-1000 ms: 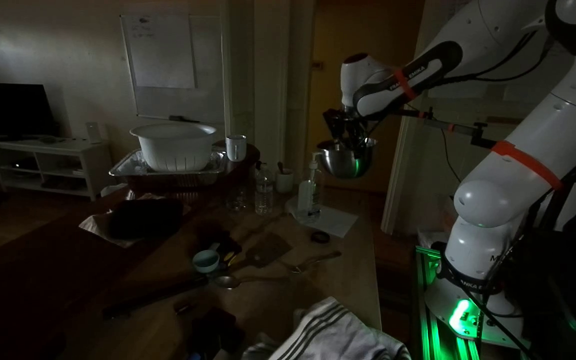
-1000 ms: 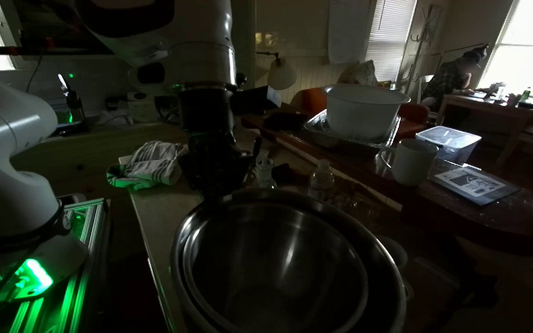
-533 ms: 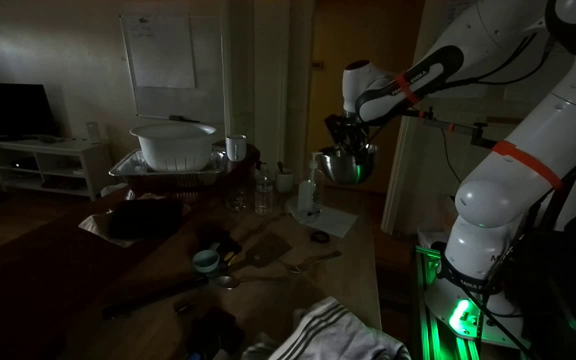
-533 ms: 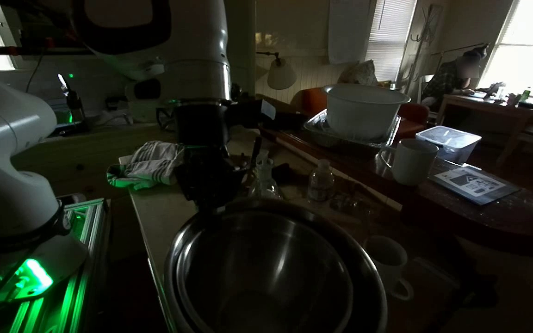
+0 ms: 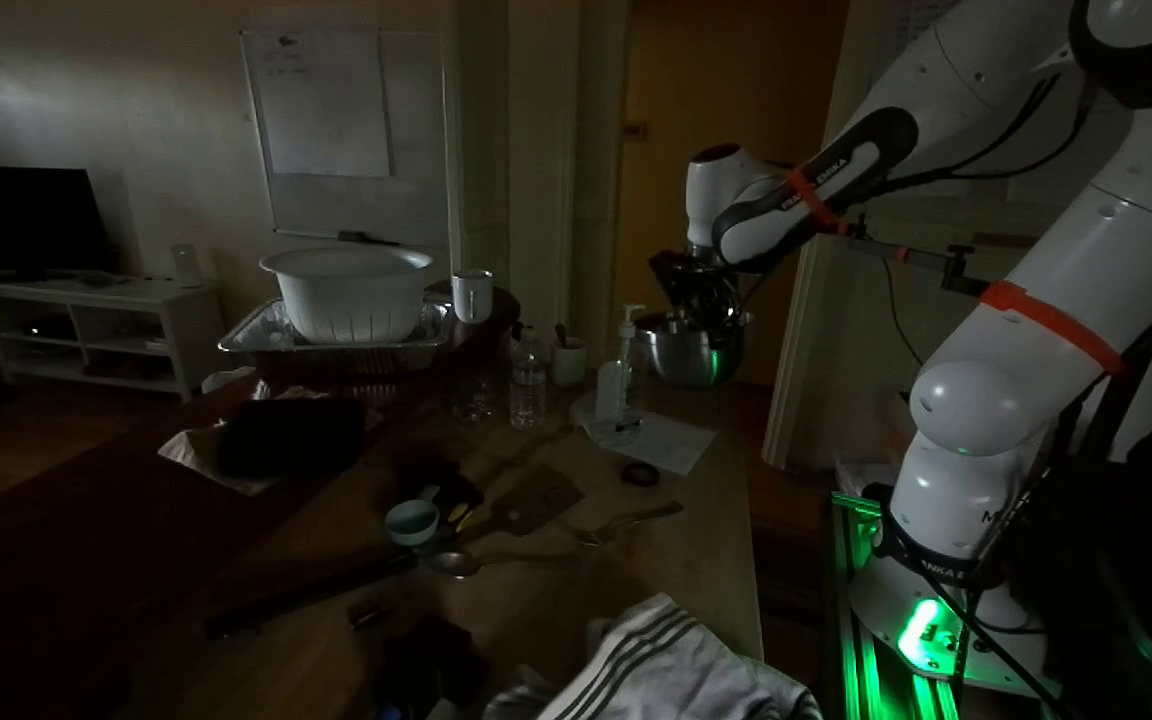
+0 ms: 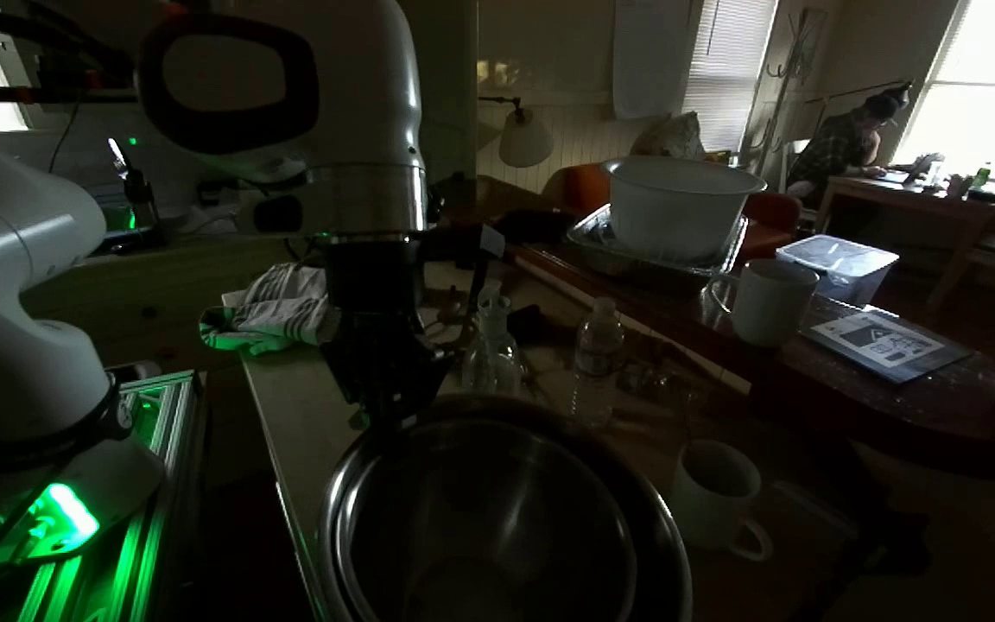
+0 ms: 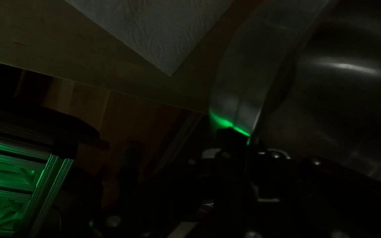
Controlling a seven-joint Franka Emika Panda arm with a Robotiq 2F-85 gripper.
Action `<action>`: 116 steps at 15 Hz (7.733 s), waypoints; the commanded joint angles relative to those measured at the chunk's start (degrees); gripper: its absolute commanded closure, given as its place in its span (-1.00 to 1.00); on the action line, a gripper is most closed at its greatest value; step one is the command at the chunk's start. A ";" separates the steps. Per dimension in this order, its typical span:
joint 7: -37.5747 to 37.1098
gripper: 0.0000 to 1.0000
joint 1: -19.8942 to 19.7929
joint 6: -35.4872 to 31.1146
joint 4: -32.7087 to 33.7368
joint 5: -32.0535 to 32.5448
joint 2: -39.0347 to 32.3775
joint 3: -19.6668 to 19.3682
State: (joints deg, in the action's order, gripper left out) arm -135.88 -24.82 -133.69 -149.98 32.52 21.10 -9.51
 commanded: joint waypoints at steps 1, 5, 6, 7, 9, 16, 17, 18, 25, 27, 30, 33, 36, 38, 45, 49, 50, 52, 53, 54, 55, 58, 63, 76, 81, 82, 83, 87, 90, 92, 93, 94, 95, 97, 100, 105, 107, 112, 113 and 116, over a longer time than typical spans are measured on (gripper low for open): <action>-2.55 0.93 -1.91 -6.07 -1.09 3.53 0.85 0.18; -1.53 0.93 -3.09 -10.52 -0.82 3.75 -1.88 -0.62; -2.17 0.93 -3.46 -10.99 -0.94 4.40 -2.34 -0.37; -3.05 0.93 -3.76 -11.42 -1.05 5.47 -2.86 0.05; -5.60 0.93 -4.32 -11.53 -0.99 9.21 -3.64 1.00; -14.58 0.93 -2.22 -9.86 -0.96 20.16 -4.82 1.12; -15.37 0.93 -1.83 -9.72 -1.08 20.60 -4.98 0.93; -15.41 0.93 -1.45 -9.97 -1.39 20.76 -5.00 0.59; -11.86 0.93 -0.16 -13.47 -4.20 18.53 -4.08 -2.21; -10.25 0.93 -0.19 -15.39 -4.97 18.04 -4.28 -3.05; -8.35 0.93 -0.31 -17.34 -5.65 17.35 -5.00 -3.71; -7.33 0.20 -0.41 -17.78 -5.71 17.40 -4.93 -3.82; -6.54 -0.24 -0.49 -17.72 -5.35 17.37 -3.95 -3.66; -6.17 -0.55 -0.46 -16.76 -4.86 16.88 -3.20 -3.41; -6.34 -1.00 -0.27 -5.47 -0.30 3.75 -0.29 -2.33; -7.49 -0.98 -1.17 4.10 6.08 -3.04 -3.60 -2.15; -7.40 -1.00 -1.40 5.76 7.83 -3.77 -4.39 -2.40; -7.73 -1.00 -2.01 8.16 12.65 -4.94 -8.12 -3.49; -7.31 -1.00 -2.00 10.72 15.19 -5.50 -10.33 -3.97; -8.01 -1.00 -2.06 11.79 15.92 -3.55 -10.54 -3.73; -6.70 -1.00 -1.35 9.18 11.90 -3.22 -6.33 -4.29; -6.82 -1.00 -1.00 10.50 15.07 -3.15 -9.66 -4.95; 12.67 -1.00 1.13 16.52 27.04 -16.84 -17.08 -8.39; 30.91 -1.00 1.56 20.66 39.61 -19.40 -29.41 -11.40; 29.76 -1.00 0.74 22.00 44.61 -27.55 -35.84 -12.50; 30.30 -1.00 0.61 22.55 46.32 -28.97 -37.46 -12.67; 30.95 -1.00 0.48 23.16 47.96 -30.21 -38.97 -12.76; 31.79 -1.00 1.26 24.05 48.54 -29.84 -39.63 -13.32; 31.81 -1.00 1.40 24.51 49.63 -29.88 -40.69 -13.36; 33.28 -1.00 1.01 21.02 49.05 -31.13 -40.54 -13.01; 33.54 -1.00 0.87 17.41 48.33 -31.36 -40.65 -13.03; 33.53 -1.00 0.89 13.96 47.73 -31.11 -40.72 -13.16; 33.11 -1.00 1.00 10.37 47.00 -30.74 -40.97 -13.37; 32.96 -1.00 1.05 5.65 45.72 -31.46 -41.44 -13.31; 32.01 -1.00 1.63 2.00 43.61 -32.30 -41.87 -13.28; 30.36 -1.00 3.06 -1.88 40.04 -32.75 -41.43 -13.61; 29.59 -1.00 3.45 -2.79 38.74 -32.84 -41.32 -13.72; 27.57 -1.00 4.33 -5.66 35.66 -32.54 -39.86 -14.47; 27.22 -1.00 4.43 -6.97 34.71 -32.69 -39.08 -14.57; 26.83 -1.00 4.46 -10.14 32.03 -33.24 -36.10 -14.93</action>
State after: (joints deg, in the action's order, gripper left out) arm -108.00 -21.42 -140.03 -113.24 0.80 -19.06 -23.25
